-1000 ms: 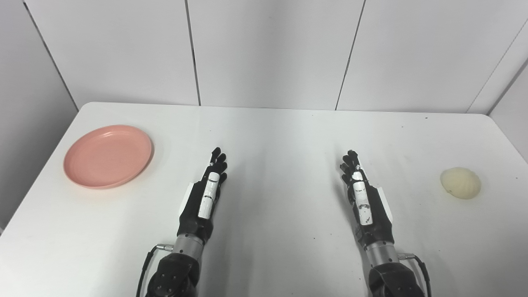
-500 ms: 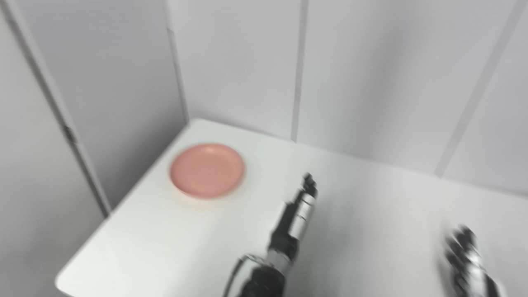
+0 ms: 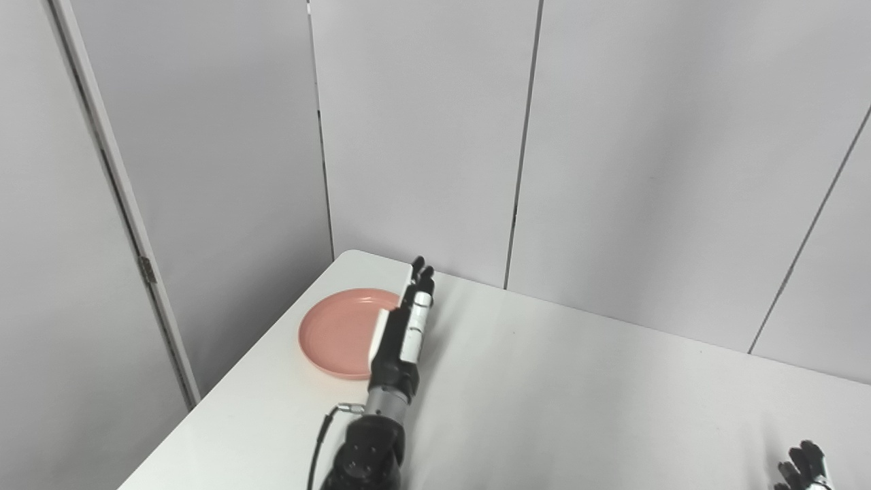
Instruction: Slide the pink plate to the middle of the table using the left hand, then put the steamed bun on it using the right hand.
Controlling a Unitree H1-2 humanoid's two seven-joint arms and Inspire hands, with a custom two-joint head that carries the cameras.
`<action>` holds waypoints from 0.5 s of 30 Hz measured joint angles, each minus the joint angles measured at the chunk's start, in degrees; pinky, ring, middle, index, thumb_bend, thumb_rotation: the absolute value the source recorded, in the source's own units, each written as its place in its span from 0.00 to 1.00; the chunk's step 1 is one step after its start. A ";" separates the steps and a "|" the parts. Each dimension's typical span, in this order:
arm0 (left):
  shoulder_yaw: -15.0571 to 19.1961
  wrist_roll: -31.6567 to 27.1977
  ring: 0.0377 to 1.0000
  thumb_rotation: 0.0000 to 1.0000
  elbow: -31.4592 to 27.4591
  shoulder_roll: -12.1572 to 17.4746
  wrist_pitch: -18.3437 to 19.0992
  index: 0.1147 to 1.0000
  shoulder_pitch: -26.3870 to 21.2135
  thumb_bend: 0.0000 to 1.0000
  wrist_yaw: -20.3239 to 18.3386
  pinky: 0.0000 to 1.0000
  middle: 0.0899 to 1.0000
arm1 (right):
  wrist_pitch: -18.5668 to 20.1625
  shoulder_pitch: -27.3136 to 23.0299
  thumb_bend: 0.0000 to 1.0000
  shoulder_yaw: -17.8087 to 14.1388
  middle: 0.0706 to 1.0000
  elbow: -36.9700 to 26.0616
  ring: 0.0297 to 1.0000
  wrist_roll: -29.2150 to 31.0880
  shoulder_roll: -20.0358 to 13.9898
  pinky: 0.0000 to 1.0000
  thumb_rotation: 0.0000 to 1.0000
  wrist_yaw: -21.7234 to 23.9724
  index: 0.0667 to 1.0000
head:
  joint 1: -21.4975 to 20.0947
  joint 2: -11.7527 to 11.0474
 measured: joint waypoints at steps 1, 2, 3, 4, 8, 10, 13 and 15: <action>0.61 -0.43 0.99 1.00 -0.42 0.26 0.09 0.97 -0.16 0.73 0.09 1.00 0.97 | -0.01 0.00 0.12 -0.01 1.00 -0.01 1.00 0.05 0.02 1.00 1.00 0.01 1.00 | 0.09 0.17; 1.28 -1.02 0.99 1.00 -0.89 0.77 0.63 0.97 -0.24 0.73 0.09 1.00 0.97 | -0.04 -0.06 0.11 -0.02 1.00 0.00 1.00 0.09 0.02 1.00 1.00 0.02 1.00 | 0.09 0.18; 1.82 -1.25 0.99 1.00 -1.50 1.27 1.34 0.96 -0.24 0.73 0.09 1.00 0.96 | -0.11 -0.09 0.11 -0.02 1.00 0.03 1.00 0.09 0.02 1.00 1.00 0.02 1.00 | 0.09 0.18; 2.42 -1.75 0.98 1.00 -1.95 1.69 1.77 0.96 -0.26 0.73 0.09 1.00 0.96 | -0.20 -0.10 0.10 -0.02 1.00 0.11 1.00 0.09 0.02 1.00 1.00 0.02 1.00 | 0.09 0.35; 6.03 -2.77 0.91 1.00 -1.30 4.24 1.88 0.89 -0.87 0.73 1.46 1.00 0.89 | -0.32 -0.19 0.10 -0.17 1.00 0.35 1.00 0.14 0.01 1.00 1.00 0.02 1.00 | 0.18 0.44; 7.79 -2.95 0.87 1.00 0.35 5.53 1.72 0.85 -1.46 0.71 2.77 0.97 0.84 | -0.33 -0.23 0.10 -0.19 1.00 0.38 1.00 0.14 -0.04 1.00 1.00 0.03 1.00 | 0.35 0.70; 9.80 -3.51 0.83 1.00 3.45 7.16 0.13 0.82 -2.21 0.70 4.48 0.93 0.81 | -0.33 -0.43 0.10 -0.21 1.00 0.59 1.00 0.09 -0.06 1.00 1.00 0.02 1.00 | 0.44 0.70; 11.03 -3.81 0.84 1.00 5.80 7.70 -1.99 0.81 -2.71 0.71 5.08 0.93 0.80 | -0.34 -0.51 0.10 -0.24 1.00 0.76 1.00 0.07 -0.07 1.00 1.00 0.02 1.00 | 0.53 0.79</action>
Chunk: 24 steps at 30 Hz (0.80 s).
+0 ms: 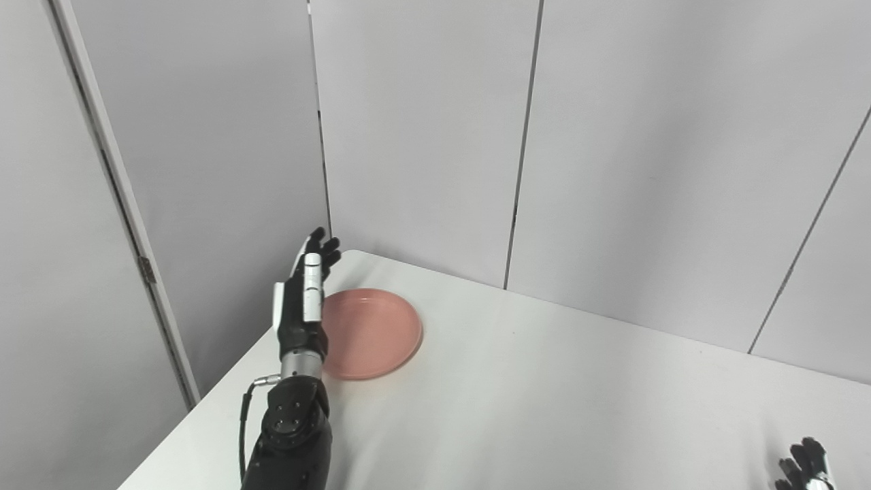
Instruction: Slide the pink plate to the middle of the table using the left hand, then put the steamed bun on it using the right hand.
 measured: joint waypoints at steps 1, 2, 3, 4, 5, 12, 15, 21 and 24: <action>0.39 -0.39 0.84 1.00 0.91 0.37 -0.73 0.82 -0.16 0.72 0.06 0.95 0.81 | -0.01 -0.07 0.10 0.01 1.00 0.05 1.00 -0.02 -0.01 1.00 1.00 0.00 1.00 | 0.00 0.00; 0.64 -0.96 0.85 1.00 1.77 0.87 -1.17 0.82 -0.27 0.73 0.04 0.97 0.82 | -0.01 -0.10 0.10 0.04 1.00 0.05 1.00 -0.11 -0.01 1.00 1.00 0.00 1.00 | 0.00 0.00; 0.74 -1.23 0.86 1.00 2.69 1.52 -1.41 0.83 -0.40 0.75 -0.09 0.99 0.82 | -0.01 -0.10 0.10 0.06 1.00 0.05 1.00 -0.16 -0.01 1.00 1.00 0.00 1.00 | 0.00 0.00; 0.92 -1.40 0.85 1.00 3.41 2.06 -1.70 0.83 -0.47 0.76 -0.15 0.99 0.82 | -0.01 -0.11 0.09 0.06 1.00 0.04 1.00 -0.21 -0.01 1.00 1.00 0.00 1.00 | 0.00 0.00; 1.15 -1.44 0.84 1.00 4.14 2.47 -2.15 0.83 -0.58 0.76 -0.09 1.00 0.82 | -0.01 -0.11 0.09 0.06 1.00 0.03 1.00 -0.25 -0.02 1.00 1.00 0.00 1.00 | 0.09 0.00; 3.45 -1.39 0.82 1.00 8.36 4.27 -3.28 0.82 -1.22 0.74 3.25 0.92 0.81 | -0.02 -0.11 0.09 0.11 1.00 0.05 1.00 -0.32 -0.18 1.00 1.00 0.11 1.00 | 0.18 0.18; 4.13 -2.22 0.83 1.00 11.86 5.27 -4.76 0.83 -1.97 0.73 3.64 0.90 0.83 | -0.02 -0.14 0.09 0.08 1.00 0.09 1.00 -0.19 -0.22 1.00 1.00 0.11 1.00 | 0.26 0.18; 4.05 -2.48 0.83 1.00 18.67 6.91 -8.07 0.92 -3.11 0.68 4.12 0.89 0.84 | -0.02 -0.23 0.10 0.17 1.00 0.24 1.00 -0.18 -0.35 1.00 1.00 0.11 1.00 | 0.35 0.26; 3.95 -2.84 0.85 1.00 20.49 6.99 -8.34 0.99 -3.14 0.68 4.19 0.91 0.84 | -0.02 -0.27 0.10 0.17 1.00 0.28 1.00 -0.20 -0.51 1.00 1.00 0.12 1.00 | 0.35 0.35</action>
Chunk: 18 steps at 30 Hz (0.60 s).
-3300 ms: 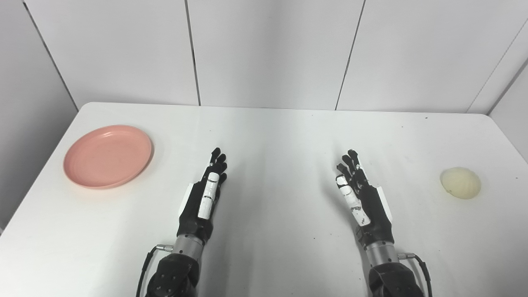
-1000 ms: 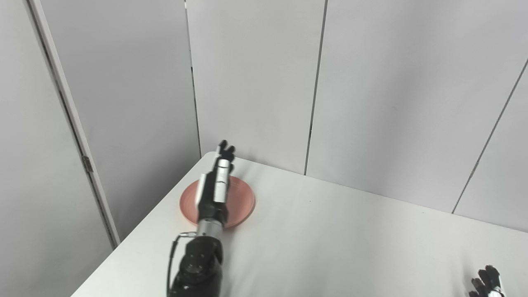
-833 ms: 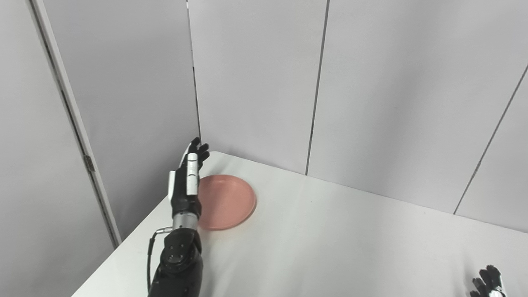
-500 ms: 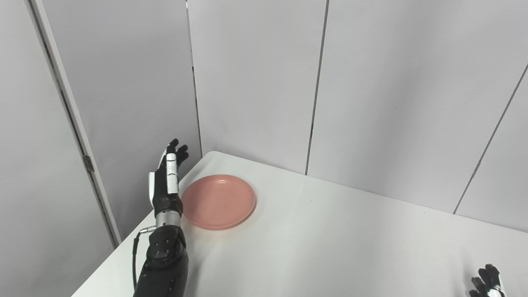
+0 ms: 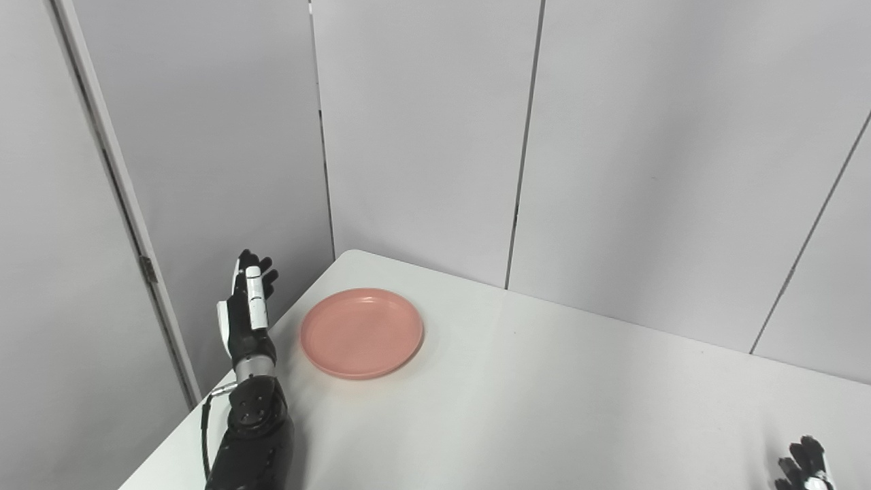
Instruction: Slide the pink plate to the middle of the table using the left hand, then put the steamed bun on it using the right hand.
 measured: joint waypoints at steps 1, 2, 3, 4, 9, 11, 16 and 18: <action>-0.09 -0.37 0.86 1.00 0.17 -0.02 0.06 0.93 0.00 0.68 0.00 0.93 0.84 | 0.00 0.00 0.10 0.00 1.00 0.00 1.00 0.01 -0.03 1.00 1.00 0.00 1.00 | 0.00 0.00; -0.43 -0.47 0.88 1.00 0.17 0.03 0.36 0.89 0.00 0.69 -0.16 0.96 0.86 | 0.00 0.00 0.10 0.00 1.00 0.00 1.00 0.05 -0.05 1.00 1.00 0.05 1.00 | 0.00 0.09; -1.00 -0.50 0.90 1.00 0.13 0.17 1.02 0.86 0.00 0.70 -0.51 0.98 0.87 | 0.00 0.01 0.10 0.00 1.00 0.00 1.00 0.06 -0.08 1.00 1.00 0.08 1.00 | 0.00 0.17; -1.55 -0.52 0.90 1.00 0.10 0.28 1.64 0.85 0.01 0.71 -1.10 0.99 0.87 | 0.00 0.01 0.10 0.00 1.00 0.00 1.00 0.06 -0.09 1.00 1.00 0.09 1.00 | 0.00 0.18; -3.64 -1.18 0.94 1.00 -0.06 0.39 5.22 0.88 0.16 0.76 -4.61 1.00 0.90 | 0.00 0.00 0.09 0.12 1.00 -0.07 1.00 -0.19 -0.09 1.00 1.00 0.09 1.00 | -0.09 0.35; -4.36 -1.36 0.95 1.00 -0.67 0.35 7.35 0.89 0.37 0.77 -5.02 1.00 0.91 | 0.00 0.01 0.09 0.12 1.00 -0.15 1.00 -0.22 -0.08 1.00 1.00 0.07 1.00 | -0.09 0.35; -5.59 -1.80 0.96 1.00 -1.27 0.43 9.02 0.91 0.40 0.78 -6.23 1.00 0.92 | 0.00 0.09 0.09 0.03 1.00 -0.15 1.00 -0.30 -0.14 1.00 1.00 0.07 1.00 | -0.09 0.53; -6.16 -1.86 0.96 1.00 -2.52 0.60 10.68 0.92 0.63 0.79 -7.11 1.00 0.93 | 0.00 0.12 0.09 0.06 1.00 -0.17 1.00 -0.37 -0.19 1.00 1.00 0.09 1.00 | -0.09 0.53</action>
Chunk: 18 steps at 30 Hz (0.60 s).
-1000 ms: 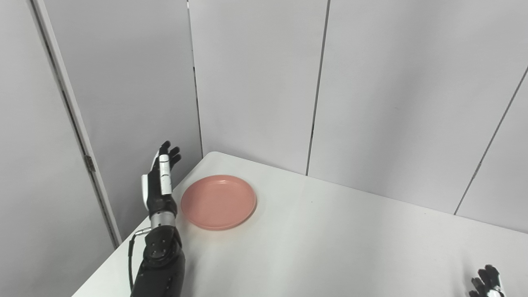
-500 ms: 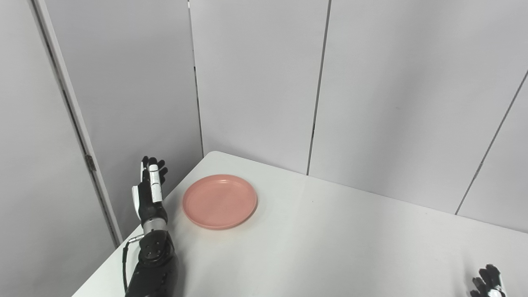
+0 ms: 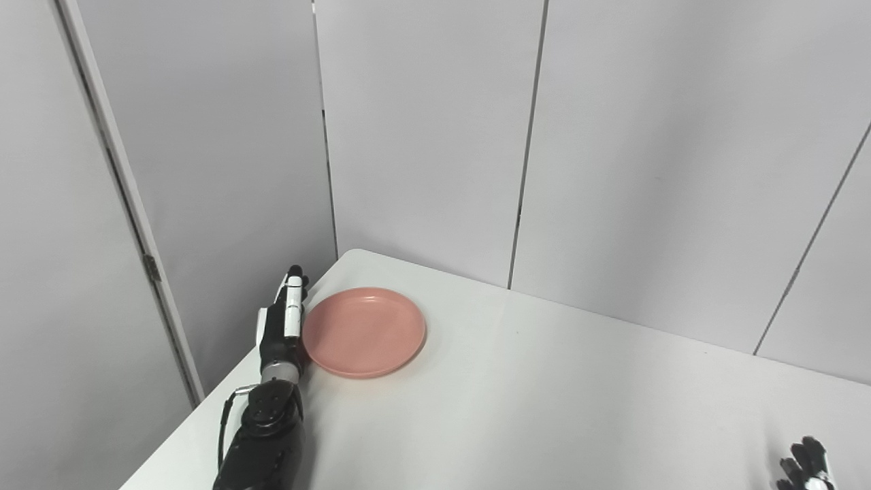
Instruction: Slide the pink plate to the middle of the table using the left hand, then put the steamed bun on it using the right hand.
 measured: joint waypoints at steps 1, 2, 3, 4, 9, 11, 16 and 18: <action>-0.39 0.00 0.97 1.00 -0.26 -0.01 0.42 0.92 0.12 0.79 -0.47 1.00 0.93 | 0.00 0.00 0.09 0.00 1.00 0.00 1.00 -0.03 -0.01 1.00 1.00 0.00 1.00 | 0.00 0.09; -0.50 -0.01 0.97 1.00 -0.68 -0.04 0.83 0.93 0.20 0.79 -0.81 1.00 0.94 | 0.00 0.00 0.09 0.00 1.00 -0.01 1.00 -0.01 0.00 1.00 1.00 0.00 1.00 | 0.00 0.09; -0.71 -0.03 0.98 1.00 -1.18 -0.03 1.44 0.93 0.28 0.79 -1.38 1.00 0.94 | 0.00 0.01 0.10 0.00 1.00 -0.01 1.00 0.02 0.00 1.00 1.00 -0.01 1.00 | 0.00 0.09; -0.82 -0.10 0.98 1.00 -1.47 -0.04 1.86 0.94 0.32 0.79 -1.66 1.00 0.94 | 0.00 0.01 0.10 0.00 1.00 -0.02 1.00 0.03 0.00 1.00 1.00 -0.01 1.00 | 0.00 0.09; -0.59 -2.86 0.95 1.00 -2.76 -0.32 3.69 0.92 0.48 0.80 -3.72 1.00 0.93 | 0.00 0.01 0.09 0.02 1.00 -0.01 1.00 -0.33 -0.01 1.00 1.00 0.00 1.00 | -0.09 0.35; -0.32 -4.19 0.93 1.00 -3.39 -0.52 4.48 0.90 0.49 0.80 -4.40 0.99 0.91 | -0.01 0.01 0.10 0.00 1.00 0.01 1.00 -0.42 -0.01 1.00 1.00 -0.01 1.00 | -0.09 0.35; -0.27 -7.27 0.87 1.00 -3.98 -1.58 5.47 0.86 0.51 0.78 -6.08 0.88 0.86 | -0.02 0.00 0.11 -0.01 1.00 0.02 1.00 -0.57 0.00 1.00 1.00 -0.01 1.00 | -0.61 0.62; -0.38 -8.04 0.86 1.00 -3.99 -2.53 5.04 0.84 0.46 0.79 -7.33 0.87 0.85 | -0.02 0.00 0.11 -0.02 1.00 0.01 1.00 -0.54 -0.01 1.00 1.00 0.00 1.00 | -0.79 0.70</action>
